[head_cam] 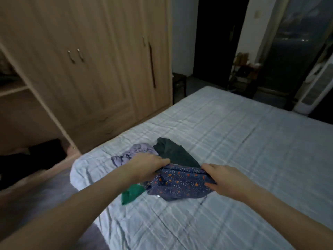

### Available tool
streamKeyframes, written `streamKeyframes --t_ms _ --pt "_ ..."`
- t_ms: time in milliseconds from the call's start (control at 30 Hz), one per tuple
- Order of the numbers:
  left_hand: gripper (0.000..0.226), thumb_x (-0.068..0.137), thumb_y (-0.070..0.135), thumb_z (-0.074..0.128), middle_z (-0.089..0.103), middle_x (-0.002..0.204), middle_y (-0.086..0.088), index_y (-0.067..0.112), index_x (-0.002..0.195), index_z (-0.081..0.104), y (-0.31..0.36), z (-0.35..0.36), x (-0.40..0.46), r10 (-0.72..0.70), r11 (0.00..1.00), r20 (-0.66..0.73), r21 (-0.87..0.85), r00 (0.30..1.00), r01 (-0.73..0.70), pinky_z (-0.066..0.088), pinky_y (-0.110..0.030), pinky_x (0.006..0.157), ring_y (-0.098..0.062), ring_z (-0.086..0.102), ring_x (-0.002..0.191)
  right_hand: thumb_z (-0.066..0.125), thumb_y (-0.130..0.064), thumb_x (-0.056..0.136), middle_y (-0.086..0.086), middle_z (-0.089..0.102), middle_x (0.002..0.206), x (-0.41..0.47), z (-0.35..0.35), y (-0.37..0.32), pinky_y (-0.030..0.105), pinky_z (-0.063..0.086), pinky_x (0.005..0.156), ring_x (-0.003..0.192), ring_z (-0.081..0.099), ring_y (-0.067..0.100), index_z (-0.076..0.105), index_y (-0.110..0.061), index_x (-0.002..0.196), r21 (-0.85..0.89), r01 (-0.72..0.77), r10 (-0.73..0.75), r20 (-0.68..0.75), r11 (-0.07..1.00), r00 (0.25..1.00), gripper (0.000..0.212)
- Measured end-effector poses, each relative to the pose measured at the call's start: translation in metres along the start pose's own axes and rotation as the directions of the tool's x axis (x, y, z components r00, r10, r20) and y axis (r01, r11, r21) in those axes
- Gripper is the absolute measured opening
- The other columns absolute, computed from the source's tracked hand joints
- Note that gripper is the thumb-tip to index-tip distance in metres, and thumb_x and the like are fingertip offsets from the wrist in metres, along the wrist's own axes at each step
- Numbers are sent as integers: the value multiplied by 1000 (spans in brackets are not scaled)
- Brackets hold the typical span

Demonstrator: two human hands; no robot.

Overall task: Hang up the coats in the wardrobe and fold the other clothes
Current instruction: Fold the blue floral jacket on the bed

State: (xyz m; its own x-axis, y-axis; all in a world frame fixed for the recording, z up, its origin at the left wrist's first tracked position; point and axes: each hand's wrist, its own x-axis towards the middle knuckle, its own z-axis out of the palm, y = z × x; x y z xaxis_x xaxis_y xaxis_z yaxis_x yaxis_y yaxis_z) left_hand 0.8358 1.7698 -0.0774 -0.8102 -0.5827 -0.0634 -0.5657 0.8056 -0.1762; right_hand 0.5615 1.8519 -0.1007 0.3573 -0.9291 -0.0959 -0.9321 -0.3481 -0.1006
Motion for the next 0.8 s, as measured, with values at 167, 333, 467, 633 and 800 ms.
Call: streamKeyframes --t_ms 167,333,467,633,800 --pt "39 92 30 49 62 118 -5 29 130 41 -52 -35 -98 -297 954 76 57 952 294 43 -39 72 -35 60 103 50 -42 94 -5 53 127 59 -42 -80 37 49 81 107 59 23 39 -25 127 -75 147 -153 -73 986 986 38" --pt "32 91 32 53 61 110 -11 25 122 47 -93 -52 -222 -512 859 116 59 851 509 44 -40 75 -37 59 103 50 -44 91 -6 55 122 111 -65 -196 35 46 76 105 60 24 41 -27 117 -188 314 -338 -113 931 934 32" --pt "33 90 32 54 61 113 -10 28 123 50 -118 -61 -340 -637 771 121 104 761 629 42 -38 72 -35 59 105 51 -44 89 -5 57 117 144 -81 -306 38 48 78 104 60 24 43 -27 116 -193 461 -485 -104 866 868 32" --pt "31 87 26 57 62 110 -6 30 116 50 -143 -77 -466 -742 670 116 77 661 738 51 -40 73 -32 61 100 54 -42 88 -7 56 111 171 -102 -429 36 48 73 102 61 22 39 -30 108 -195 575 -603 -142 794 785 28" --pt "30 89 29 56 61 109 -5 32 119 50 -159 -91 -564 -830 557 82 127 551 821 45 -38 70 -33 61 100 54 -43 89 -9 57 113 189 -114 -533 37 49 75 104 61 23 37 -32 109 -213 649 -682 -165 730 713 29"
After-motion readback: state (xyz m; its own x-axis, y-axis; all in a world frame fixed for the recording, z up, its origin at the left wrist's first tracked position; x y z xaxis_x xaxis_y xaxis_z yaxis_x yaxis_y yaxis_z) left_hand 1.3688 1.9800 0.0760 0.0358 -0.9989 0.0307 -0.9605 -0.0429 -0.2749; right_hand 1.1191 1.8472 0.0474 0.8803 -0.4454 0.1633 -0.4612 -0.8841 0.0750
